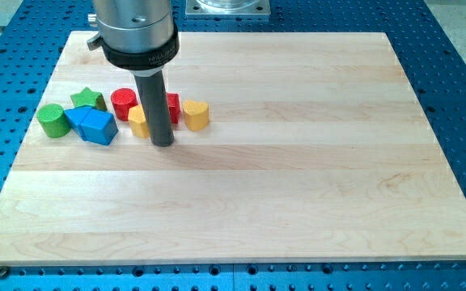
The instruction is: Place your arm bottom of red star
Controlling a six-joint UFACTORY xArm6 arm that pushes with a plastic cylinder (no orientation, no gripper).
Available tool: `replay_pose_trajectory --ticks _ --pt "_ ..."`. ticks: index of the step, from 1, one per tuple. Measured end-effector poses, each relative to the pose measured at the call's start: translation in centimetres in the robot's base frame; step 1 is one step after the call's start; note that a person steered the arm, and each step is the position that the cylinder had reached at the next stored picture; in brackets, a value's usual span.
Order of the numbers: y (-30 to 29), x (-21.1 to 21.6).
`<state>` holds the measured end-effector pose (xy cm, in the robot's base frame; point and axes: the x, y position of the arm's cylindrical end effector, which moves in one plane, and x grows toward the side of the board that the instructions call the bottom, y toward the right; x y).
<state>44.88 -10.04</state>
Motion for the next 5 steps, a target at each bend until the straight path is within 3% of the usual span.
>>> replay_pose_trajectory --ticks 5 --pt "0.10 0.52"
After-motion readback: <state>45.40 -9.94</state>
